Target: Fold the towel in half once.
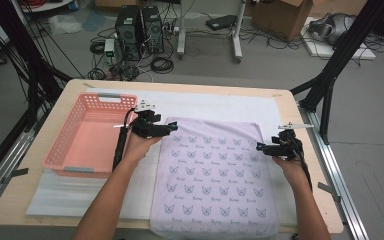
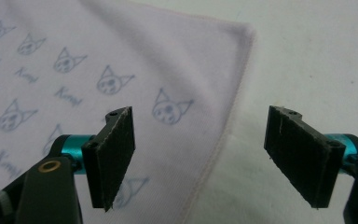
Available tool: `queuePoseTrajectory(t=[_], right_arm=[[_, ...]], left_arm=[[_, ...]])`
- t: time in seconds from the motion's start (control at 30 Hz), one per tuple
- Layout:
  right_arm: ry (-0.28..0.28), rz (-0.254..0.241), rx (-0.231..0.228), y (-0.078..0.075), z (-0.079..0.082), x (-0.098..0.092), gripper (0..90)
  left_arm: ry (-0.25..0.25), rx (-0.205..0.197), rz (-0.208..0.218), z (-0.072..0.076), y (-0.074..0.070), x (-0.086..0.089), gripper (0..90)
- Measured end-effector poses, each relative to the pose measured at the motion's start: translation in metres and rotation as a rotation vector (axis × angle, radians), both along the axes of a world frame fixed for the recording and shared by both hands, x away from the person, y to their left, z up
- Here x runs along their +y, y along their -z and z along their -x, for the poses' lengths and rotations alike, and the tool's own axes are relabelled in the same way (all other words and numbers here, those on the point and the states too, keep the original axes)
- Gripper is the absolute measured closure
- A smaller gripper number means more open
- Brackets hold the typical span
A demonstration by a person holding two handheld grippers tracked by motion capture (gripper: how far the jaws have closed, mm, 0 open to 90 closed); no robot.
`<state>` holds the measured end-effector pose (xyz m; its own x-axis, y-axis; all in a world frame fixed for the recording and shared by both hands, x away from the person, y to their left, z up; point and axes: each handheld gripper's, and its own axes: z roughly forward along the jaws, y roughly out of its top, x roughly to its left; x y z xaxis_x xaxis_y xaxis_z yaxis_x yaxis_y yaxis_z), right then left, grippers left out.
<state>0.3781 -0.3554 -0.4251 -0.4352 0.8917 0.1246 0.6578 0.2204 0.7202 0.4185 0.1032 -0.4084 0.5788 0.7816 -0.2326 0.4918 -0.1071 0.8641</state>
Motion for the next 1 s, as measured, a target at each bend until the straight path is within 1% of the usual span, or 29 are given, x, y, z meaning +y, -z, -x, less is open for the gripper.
queuePoseTrajectory(t=[0.07, 0.1, 0.17, 0.23, 0.3, 0.33, 0.37, 0.4, 0.43, 0.5, 0.57, 0.6, 0.63, 0.67, 0.7, 0.73, 0.77, 0.8, 0.83, 0.87, 0.9, 0.93, 0.97, 1.0], right_arm=[[0.014, -0.025, 0.008, 0.003, -0.007, 0.0, 24.8], [0.019, -0.009, 0.003, 0.004, -0.01, 0.002, 26.5], [0.026, 0.016, 0.007, 0.007, -0.015, 0.006, 30.0], [0.038, 0.047, 0.009, 0.007, -0.019, 0.01, 32.9], [0.052, 0.049, 0.004, 0.007, -0.022, 0.01, 36.1], [0.064, 0.057, 0.001, 0.006, -0.022, 0.011, 38.5], [0.066, 0.062, -0.001, 0.006, -0.023, 0.011, 39.1], [0.066, 0.062, -0.001, 0.006, -0.023, 0.011, 39.1], [0.081, 0.079, 0.007, 0.007, -0.027, 0.011, 40.9], [0.079, 0.093, 0.028, 0.011, -0.032, 0.012, 43.1], [0.082, 0.099, 0.035, 0.014, -0.036, 0.013, 44.1], [0.087, 0.1, 0.029, 0.015, -0.037, 0.013, 45.1], [0.089, 0.114, 0.029, 0.015, -0.039, 0.015, 46.7], [0.083, 0.135, 0.028, 0.014, -0.04, 0.017, 51.0], [0.066, 0.141, 0.027, 0.013, -0.04, 0.019, 60.8], [0.046, 0.143, 0.027, 0.012, -0.04, 0.022, 69.2], [0.026, 0.141, 0.031, 0.012, -0.04, 0.024, 77.9], [0.024, 0.138, 0.053, 0.01, -0.041, 0.028, 84.9], [0.017, 0.148, 0.058, 0.009, -0.041, 0.029, 85.7], [0.014, 0.177, 0.06, 0.008, -0.041, 0.033, 86.6], [0.014, 0.198, 0.058, 0.006, -0.042, 0.035, 87.0], [0.02, 0.225, 0.04, 0.006, -0.042, 0.036, 87.2], [0.028, 0.236, 0.028, 0.005, -0.043, 0.037, 87.3], [0.045, 0.227, 0.022, 0.005, -0.045, 0.038, 87.4]], left_arm=[[0.016, 0.025, -0.033, -0.005, 0.004, -0.005, 21.7], [0.01, 0.04, -0.051, -0.008, 0.007, -0.009, 22.8], [-0.011, 0.058, -0.058, -0.013, 0.012, -0.011, 24.6], [-0.046, 0.083, -0.094, -0.018, 0.018, -0.014, 26.3], [-0.062, 0.1, -0.136, -0.021, 0.024, -0.014, 27.6], [-0.064, 0.103, -0.144, -0.022, 0.025, -0.014, 28.3], [-0.064, 0.103, -0.144, -0.022, 0.025, -0.014, 28.5], [-0.078, 0.129, -0.183, -0.026, 0.034, -0.013, 28.5], [-0.084, 0.138, -0.2, -0.028, 0.038, -0.014, 28.5], [-0.075, 0.112, -0.233, -0.027, 0.04, -0.016, 29.0], [-0.065, 0.08, -0.296, -0.026, 0.04, -0.021, 30.2], [-0.054, 0.061, -0.311, -0.024, 0.041, -0.023, 32.2], [-0.038, 0.056, -0.307, -0.023, 0.04, -0.024, 37.5], [-0.019, 0.05, -0.307, -0.022, 0.039, -0.025, 47.8], [0.02, 0.045, -0.306, -0.021, 0.038, -0.026, 63.2], [0.042, 0.04, -0.312, -0.019, 0.038, -0.03, 80.1], [0.035, 0.031, -0.338, -0.018, 0.037, -0.033, 84.7], [0.026, 0.042, -0.331, -0.018, 0.036, -0.033, 85.5], [0.005, 0.054, -0.317, -0.019, 0.036, -0.03, 85.9], [-0.021, 0.061, -0.317, -0.02, 0.035, -0.027, 86.1], [-0.053, 0.066, -0.299, -0.021, 0.033, -0.022, 86.4], [-0.085, 0.054, -0.281, -0.022, 0.03, -0.017, 86.7], [-0.112, 0.055, -0.228, -0.025, 0.026, -0.009, 86.7], [-0.115, 0.054, -0.221, -0.026, 0.023, -0.007, 86.7]])
